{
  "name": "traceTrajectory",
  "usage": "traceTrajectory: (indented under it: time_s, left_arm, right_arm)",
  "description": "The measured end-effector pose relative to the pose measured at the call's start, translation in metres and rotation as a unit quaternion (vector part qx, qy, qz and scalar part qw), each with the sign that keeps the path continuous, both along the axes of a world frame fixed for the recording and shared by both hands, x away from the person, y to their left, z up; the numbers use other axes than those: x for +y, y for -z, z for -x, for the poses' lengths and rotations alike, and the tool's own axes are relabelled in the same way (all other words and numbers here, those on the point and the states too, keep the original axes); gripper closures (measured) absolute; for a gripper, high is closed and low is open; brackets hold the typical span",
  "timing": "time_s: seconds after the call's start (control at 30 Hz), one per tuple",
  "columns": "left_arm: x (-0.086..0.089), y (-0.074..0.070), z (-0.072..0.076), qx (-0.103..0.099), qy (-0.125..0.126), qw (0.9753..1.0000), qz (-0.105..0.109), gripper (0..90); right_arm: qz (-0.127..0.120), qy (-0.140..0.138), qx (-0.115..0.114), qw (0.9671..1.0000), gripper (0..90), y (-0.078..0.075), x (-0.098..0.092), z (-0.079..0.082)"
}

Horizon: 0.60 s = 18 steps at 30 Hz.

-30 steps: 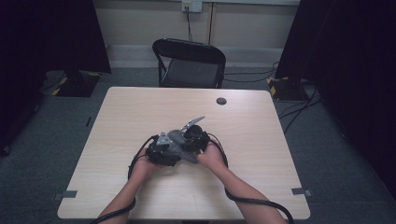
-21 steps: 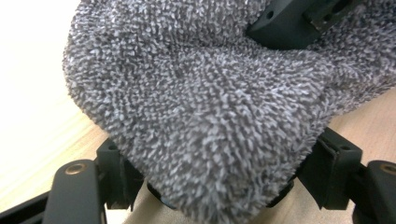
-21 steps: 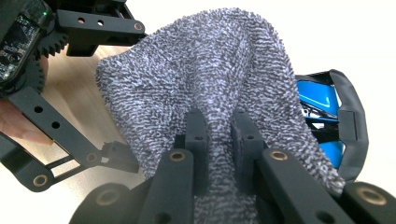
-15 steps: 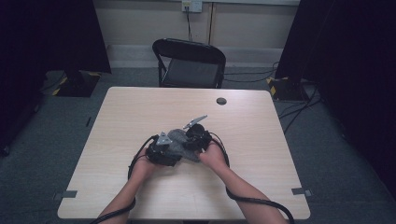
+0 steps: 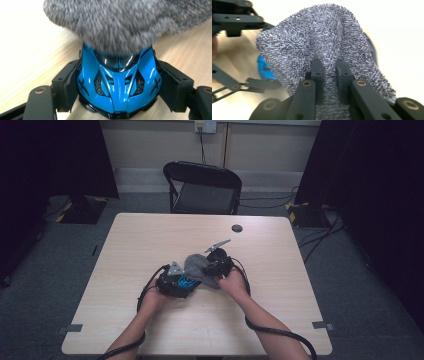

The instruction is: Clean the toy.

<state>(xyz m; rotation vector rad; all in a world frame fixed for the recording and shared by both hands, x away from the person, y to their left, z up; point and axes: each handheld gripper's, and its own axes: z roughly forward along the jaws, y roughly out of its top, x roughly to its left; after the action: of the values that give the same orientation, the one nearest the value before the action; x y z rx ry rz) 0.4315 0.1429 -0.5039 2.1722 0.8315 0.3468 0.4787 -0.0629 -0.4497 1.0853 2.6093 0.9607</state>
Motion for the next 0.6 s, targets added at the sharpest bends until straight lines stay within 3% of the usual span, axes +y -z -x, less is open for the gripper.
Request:
traceTrajectory:
  time_s: [0.6]
  left_arm:
    - [0.0, 0.0, 0.0, 0.0, 0.0, 1.0, -0.001, 25.8]
  right_arm:
    - [-0.006, 0.04, -0.013, 0.9991, 80.2, -0.002, -0.016, -0.011]
